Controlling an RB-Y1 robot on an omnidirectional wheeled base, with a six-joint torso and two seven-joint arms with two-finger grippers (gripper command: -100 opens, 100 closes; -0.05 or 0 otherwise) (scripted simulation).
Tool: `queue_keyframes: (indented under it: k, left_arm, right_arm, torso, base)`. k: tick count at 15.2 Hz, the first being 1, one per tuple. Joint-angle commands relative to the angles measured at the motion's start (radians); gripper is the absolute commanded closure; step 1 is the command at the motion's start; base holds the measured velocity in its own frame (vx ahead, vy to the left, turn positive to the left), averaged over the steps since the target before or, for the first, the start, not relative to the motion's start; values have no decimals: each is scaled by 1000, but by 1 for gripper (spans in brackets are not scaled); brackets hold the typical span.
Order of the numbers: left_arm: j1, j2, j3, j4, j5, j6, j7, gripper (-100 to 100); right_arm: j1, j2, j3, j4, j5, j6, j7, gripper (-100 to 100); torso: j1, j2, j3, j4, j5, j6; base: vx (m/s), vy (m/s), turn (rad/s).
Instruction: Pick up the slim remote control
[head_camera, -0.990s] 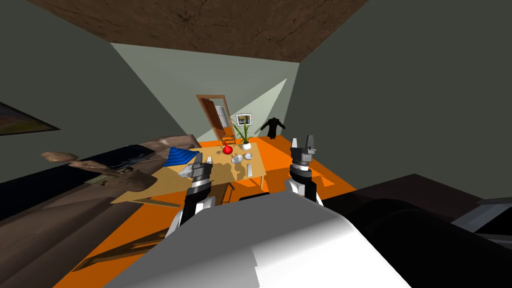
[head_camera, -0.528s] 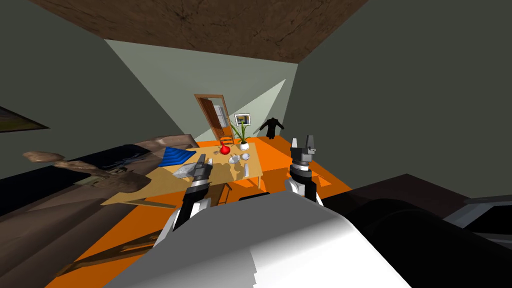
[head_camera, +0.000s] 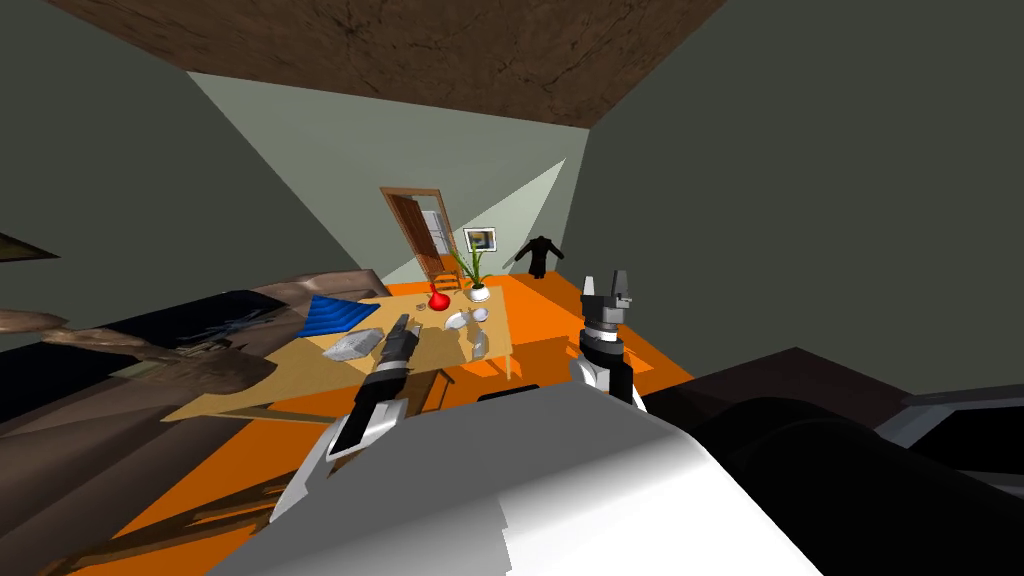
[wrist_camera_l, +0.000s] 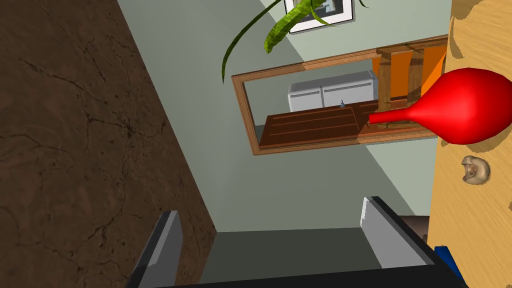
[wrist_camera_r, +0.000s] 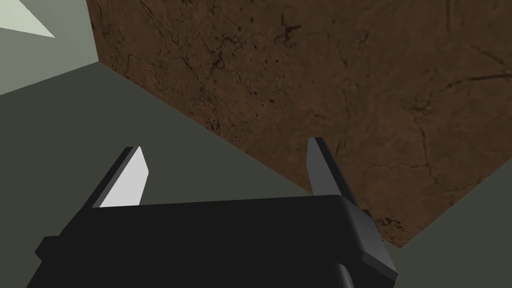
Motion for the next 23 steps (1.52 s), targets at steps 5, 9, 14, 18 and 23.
queue_keyframes:
  k: [5, 9, 14, 18, 23]
  left_arm:
    - [-14, 59, 50, 77, 47, 130, 47, -100]
    - [-31, 97, 91, 143, 86, 227, 84, -100]
    - [-49, 131, 135, 213, 127, 325, 124, -100]
    - [-68, 161, 181, 286, 171, 407, 166, -100]
    - [-78, 174, 204, 324, 193, 492, 187, -100]
  right_arm:
    - [0, 0, 0, 0, 0, 0, 0, 0]
    - [0, 0, 0, 0, 0, 0, 0, 0]
    - [0, 0, 0, 0, 0, 0, 0, 0]
    - [0, 0, 0, 0, 0, 0, 0, 0]
    - [0, 0, 0, 0, 0, 0, 0, 0]
  torso:
    - [-2, 0, 0, 0, 0, 0]
    - [-2, -1, -1, 0, 0, 0]
    - [1, -1, 0, 0, 0, 0]
    - [2, -3, -1, -1, 0, 0]
    - [1, -3, -2, -1, 0, 0]
  base:
    - [8, -182, -26]
    - [27, -190, -28]
    - [19, -154, -26]
    - [52, -143, -23]
    - [50, -135, -18]
